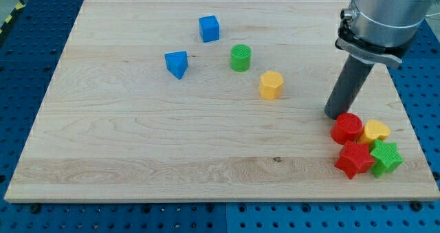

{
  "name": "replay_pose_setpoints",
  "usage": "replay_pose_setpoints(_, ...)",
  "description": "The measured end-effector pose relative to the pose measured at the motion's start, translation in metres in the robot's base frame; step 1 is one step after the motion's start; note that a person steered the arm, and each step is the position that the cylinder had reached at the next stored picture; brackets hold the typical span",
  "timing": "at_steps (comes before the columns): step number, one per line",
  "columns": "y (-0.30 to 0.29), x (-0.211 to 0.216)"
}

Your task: Slide the yellow hexagon closer to the red circle and yellow heart

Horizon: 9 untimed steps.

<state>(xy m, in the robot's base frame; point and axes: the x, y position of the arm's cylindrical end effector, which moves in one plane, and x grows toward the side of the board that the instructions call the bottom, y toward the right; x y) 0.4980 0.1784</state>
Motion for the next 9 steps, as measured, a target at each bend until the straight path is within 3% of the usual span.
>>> replay_pose_setpoints(3, -0.019, 0.008)
replay_pose_setpoints(5, -0.142, -0.023)
replay_pose_setpoints(6, -0.151, -0.053)
replay_pose_setpoints(9, -0.091, -0.064)
